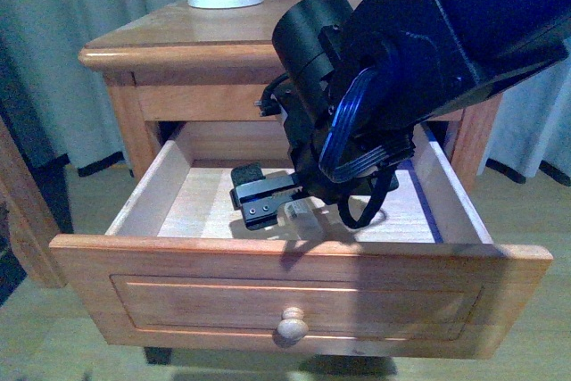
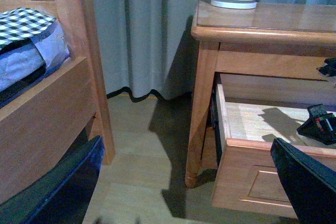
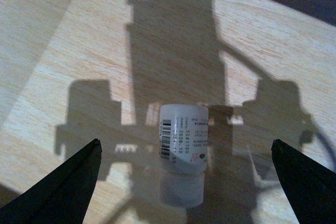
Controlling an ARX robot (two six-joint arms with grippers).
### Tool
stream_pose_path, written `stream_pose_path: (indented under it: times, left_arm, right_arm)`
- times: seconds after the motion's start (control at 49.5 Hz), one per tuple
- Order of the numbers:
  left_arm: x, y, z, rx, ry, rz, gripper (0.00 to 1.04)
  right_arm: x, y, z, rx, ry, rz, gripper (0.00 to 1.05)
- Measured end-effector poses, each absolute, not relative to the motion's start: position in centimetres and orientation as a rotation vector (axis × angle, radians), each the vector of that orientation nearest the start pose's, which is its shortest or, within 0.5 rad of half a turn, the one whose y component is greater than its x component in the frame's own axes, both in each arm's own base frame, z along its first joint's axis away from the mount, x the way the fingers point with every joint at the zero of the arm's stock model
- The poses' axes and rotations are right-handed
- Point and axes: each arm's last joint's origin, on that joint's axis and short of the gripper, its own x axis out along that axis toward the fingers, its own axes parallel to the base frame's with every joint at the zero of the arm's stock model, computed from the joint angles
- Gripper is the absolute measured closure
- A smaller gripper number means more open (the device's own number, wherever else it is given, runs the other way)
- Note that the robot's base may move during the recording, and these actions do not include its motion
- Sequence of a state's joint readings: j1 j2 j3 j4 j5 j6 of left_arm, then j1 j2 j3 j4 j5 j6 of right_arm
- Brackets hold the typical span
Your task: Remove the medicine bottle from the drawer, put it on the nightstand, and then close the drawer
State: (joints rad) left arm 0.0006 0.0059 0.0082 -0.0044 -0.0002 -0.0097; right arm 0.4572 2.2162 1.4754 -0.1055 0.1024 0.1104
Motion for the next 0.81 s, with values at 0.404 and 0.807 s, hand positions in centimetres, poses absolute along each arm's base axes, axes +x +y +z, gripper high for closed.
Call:
stream_pose_path:
  times: [0.404, 0.807]
  left_arm:
    - [9.8, 0.0, 16.5, -0.01, 0.002, 0.001, 0.06]
    - [9.8, 0.0, 16.5, -0.01, 0.002, 0.001, 0.06]
  right_arm:
    - [43.3, 19.4, 9.6, -0.098, 0.881, 0.287, 0.4]
    - [42.4, 19.3, 9.6, -0.075, 0.898, 0.335, 0.74]
